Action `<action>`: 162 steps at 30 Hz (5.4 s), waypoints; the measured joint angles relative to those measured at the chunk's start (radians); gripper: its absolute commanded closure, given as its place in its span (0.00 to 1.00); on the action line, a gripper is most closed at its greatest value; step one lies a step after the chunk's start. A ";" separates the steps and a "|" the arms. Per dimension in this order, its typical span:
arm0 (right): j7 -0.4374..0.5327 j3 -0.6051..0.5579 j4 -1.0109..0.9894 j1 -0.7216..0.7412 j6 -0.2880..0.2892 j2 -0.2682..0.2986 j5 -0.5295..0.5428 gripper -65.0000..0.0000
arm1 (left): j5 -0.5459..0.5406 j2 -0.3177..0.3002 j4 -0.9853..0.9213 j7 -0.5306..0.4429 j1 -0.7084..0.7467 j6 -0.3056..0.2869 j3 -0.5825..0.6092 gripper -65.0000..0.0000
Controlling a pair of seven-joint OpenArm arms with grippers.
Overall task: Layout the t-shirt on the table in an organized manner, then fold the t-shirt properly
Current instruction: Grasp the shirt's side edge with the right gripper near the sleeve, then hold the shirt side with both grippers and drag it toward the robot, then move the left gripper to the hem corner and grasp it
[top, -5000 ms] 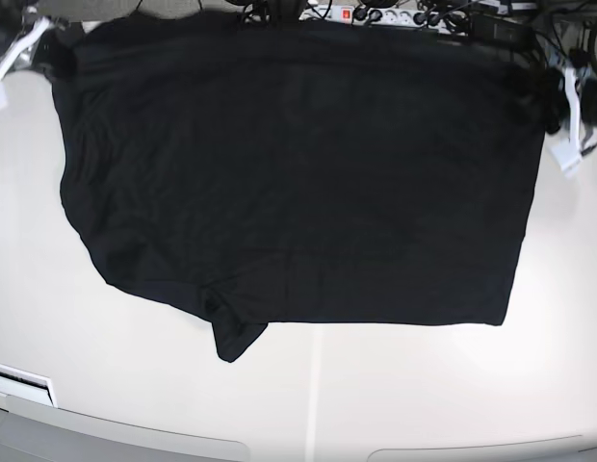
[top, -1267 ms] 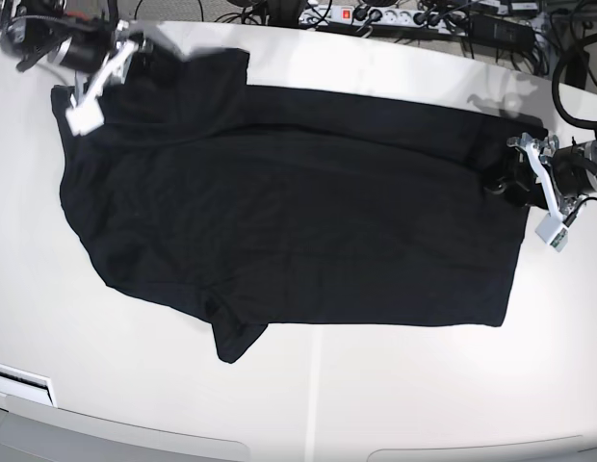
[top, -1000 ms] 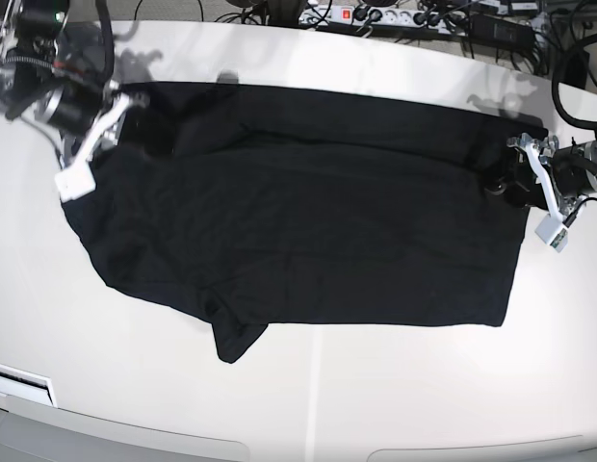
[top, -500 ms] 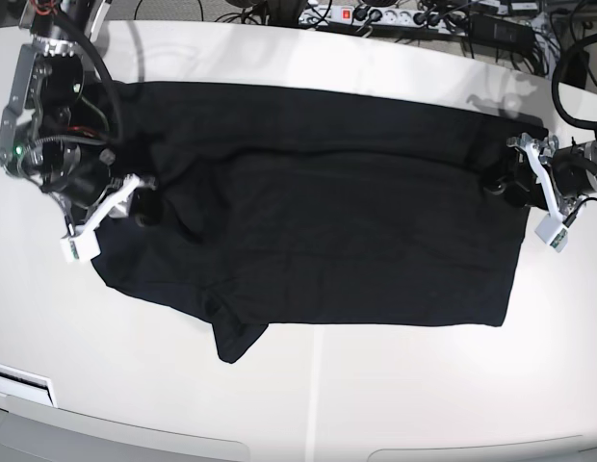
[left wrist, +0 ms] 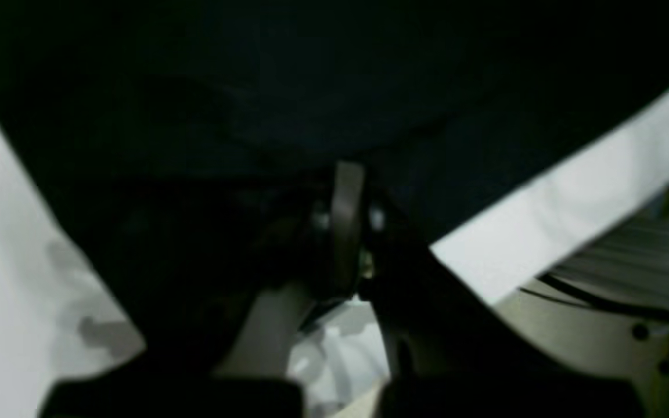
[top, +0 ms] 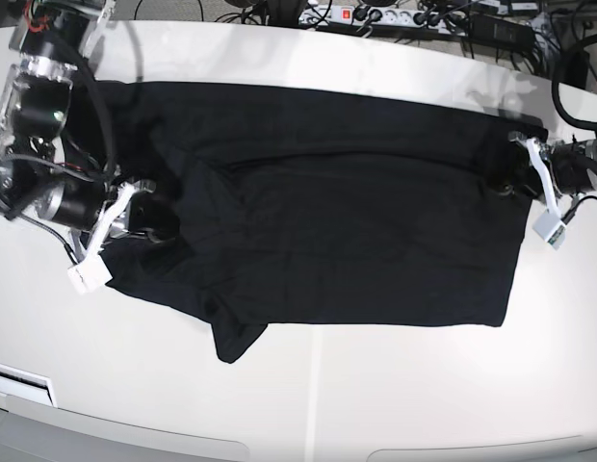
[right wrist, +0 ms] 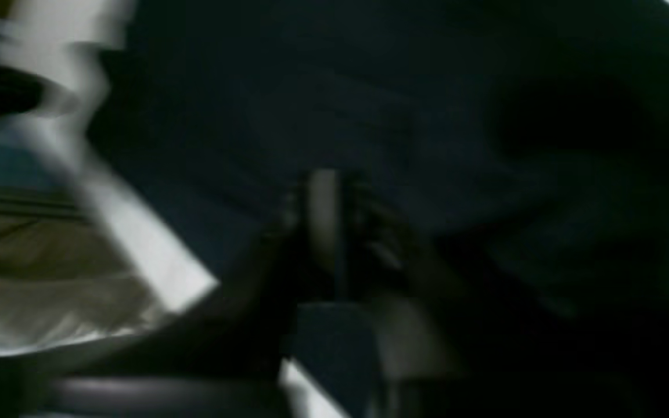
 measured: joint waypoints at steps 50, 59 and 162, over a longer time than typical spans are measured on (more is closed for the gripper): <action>0.320 -0.261 -0.082 -0.364 -0.491 0.161 -0.837 1.00 | 0.151 0.111 0.016 0.002 0.030 0.052 0.178 1.00; 0.258 -0.260 -0.047 -0.407 -0.469 0.164 -0.868 1.00 | 0.151 0.109 0.016 0.057 0.027 0.085 0.166 1.00; 0.345 -0.245 0.298 -0.340 -0.454 0.152 -0.888 0.42 | 0.359 0.362 -0.979 -0.494 -0.609 0.024 0.101 1.00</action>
